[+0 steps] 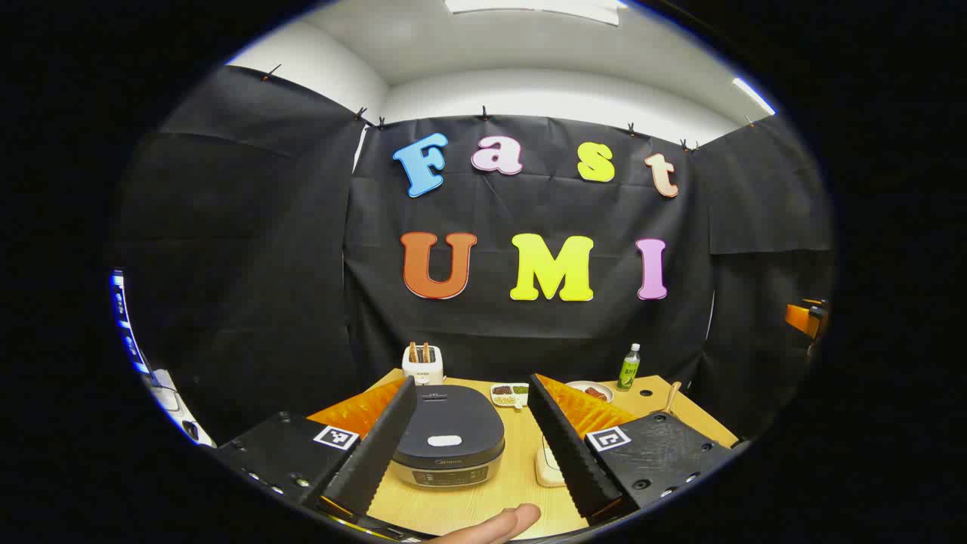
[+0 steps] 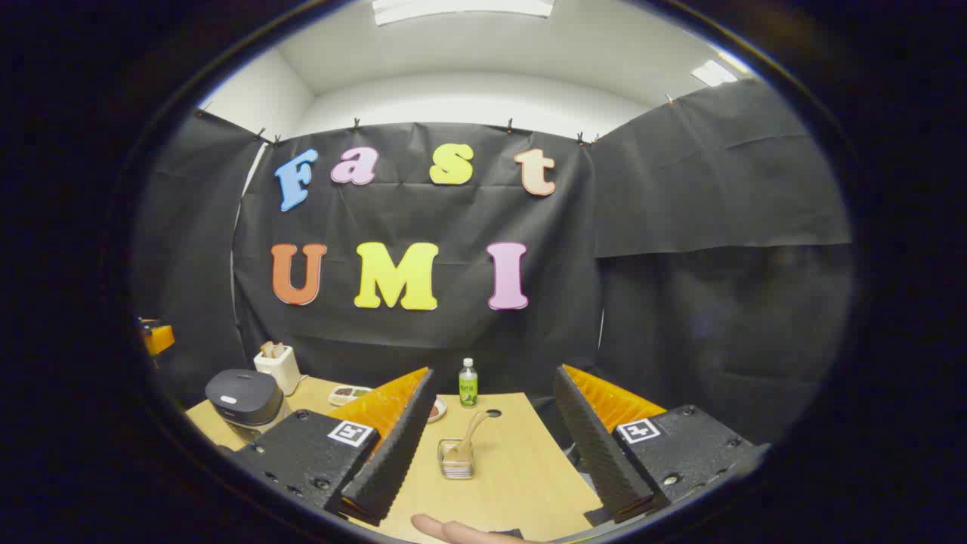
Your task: Close the left gripper, press the button to open the rice cooker; take a wooden spoon from the chopstick holder with the right hand, scoop a spoonful of rice and pour it into the rice cooker, then put the wooden spoon back into the chopstick holder.
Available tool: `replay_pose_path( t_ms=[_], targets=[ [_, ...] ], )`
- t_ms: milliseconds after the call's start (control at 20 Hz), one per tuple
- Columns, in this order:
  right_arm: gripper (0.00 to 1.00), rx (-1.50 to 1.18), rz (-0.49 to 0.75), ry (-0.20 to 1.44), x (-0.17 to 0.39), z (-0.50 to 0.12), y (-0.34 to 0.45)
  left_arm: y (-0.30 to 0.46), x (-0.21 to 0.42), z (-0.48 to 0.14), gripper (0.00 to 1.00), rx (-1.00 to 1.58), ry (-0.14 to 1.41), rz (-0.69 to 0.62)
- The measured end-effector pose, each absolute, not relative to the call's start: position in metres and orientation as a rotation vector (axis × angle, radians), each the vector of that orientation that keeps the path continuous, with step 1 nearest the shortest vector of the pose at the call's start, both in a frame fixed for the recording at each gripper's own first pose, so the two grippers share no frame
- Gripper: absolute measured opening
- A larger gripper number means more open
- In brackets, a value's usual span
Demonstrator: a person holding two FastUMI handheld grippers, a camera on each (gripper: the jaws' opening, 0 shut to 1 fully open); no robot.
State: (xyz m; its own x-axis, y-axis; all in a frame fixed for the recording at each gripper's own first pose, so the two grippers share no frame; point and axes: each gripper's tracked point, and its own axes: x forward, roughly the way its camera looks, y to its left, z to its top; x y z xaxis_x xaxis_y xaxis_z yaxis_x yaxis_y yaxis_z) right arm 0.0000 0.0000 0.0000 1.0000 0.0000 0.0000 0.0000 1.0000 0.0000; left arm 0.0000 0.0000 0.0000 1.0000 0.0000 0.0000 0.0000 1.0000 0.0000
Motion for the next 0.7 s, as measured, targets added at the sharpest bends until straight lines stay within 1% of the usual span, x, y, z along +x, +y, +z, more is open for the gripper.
replay_pose_path(
  t_ms=[50,100,150,200,250,300,400,450,500,550,600,650,700],
  targets=[
    [1.00,0.001,0.001,-0.002,0.000,0.000,-0.001,0.001,-0.001,0.001,0.94,-0.001,-0.004,-0.003],
    [0.92,0.002,0.005,-0.004,-0.001,0.000,0.000,0.001,0.000,0.001,0.94,-0.001,-0.009,-0.005],
    [1.00,0.004,0.011,-0.008,-0.002,-0.001,0.002,0.001,0.000,0.000,0.94,-0.005,-0.008,-0.006],
    [1.00,0.007,0.020,-0.015,-0.004,0.000,0.004,0.002,0.000,-0.002,0.94,-0.011,-0.003,-0.007],
    [0.92,0.005,0.032,-0.020,-0.005,0.001,0.007,0.001,0.001,-0.004,0.94,-0.014,0.006,-0.011],
    [1.00,0.001,0.040,-0.024,-0.005,0.001,0.009,-0.001,0.001,-0.006,0.94,-0.015,0.012,-0.015],
    [1.00,0.005,0.047,-0.022,-0.007,-0.001,0.008,0.001,0.001,-0.006,0.94,-0.006,0.017,-0.013],
    [0.92,0.008,0.057,-0.018,-0.009,-0.003,0.011,0.001,0.001,-0.006,0.94,-0.002,0.016,-0.013],
    [1.00,0.006,0.064,-0.015,-0.009,-0.004,0.012,0.000,0.001,-0.007,0.94,0.001,0.019,-0.014],
    [1.00,0.002,0.063,-0.015,-0.009,-0.006,0.010,0.000,0.003,-0.009,0.94,-0.001,0.023,-0.017],
    [0.92,-0.003,0.059,-0.015,-0.008,-0.005,0.008,-0.001,0.004,-0.009,0.94,-0.002,0.021,-0.021],
    [0.92,-0.008,0.058,-0.015,-0.009,-0.006,0.008,0.000,0.005,-0.010,0.94,-0.006,0.024,-0.016],
    [1.00,-0.008,0.057,-0.014,-0.008,-0.005,0.008,0.000,0.006,-0.009,0.93,-0.006,0.023,-0.012]
  ],
)
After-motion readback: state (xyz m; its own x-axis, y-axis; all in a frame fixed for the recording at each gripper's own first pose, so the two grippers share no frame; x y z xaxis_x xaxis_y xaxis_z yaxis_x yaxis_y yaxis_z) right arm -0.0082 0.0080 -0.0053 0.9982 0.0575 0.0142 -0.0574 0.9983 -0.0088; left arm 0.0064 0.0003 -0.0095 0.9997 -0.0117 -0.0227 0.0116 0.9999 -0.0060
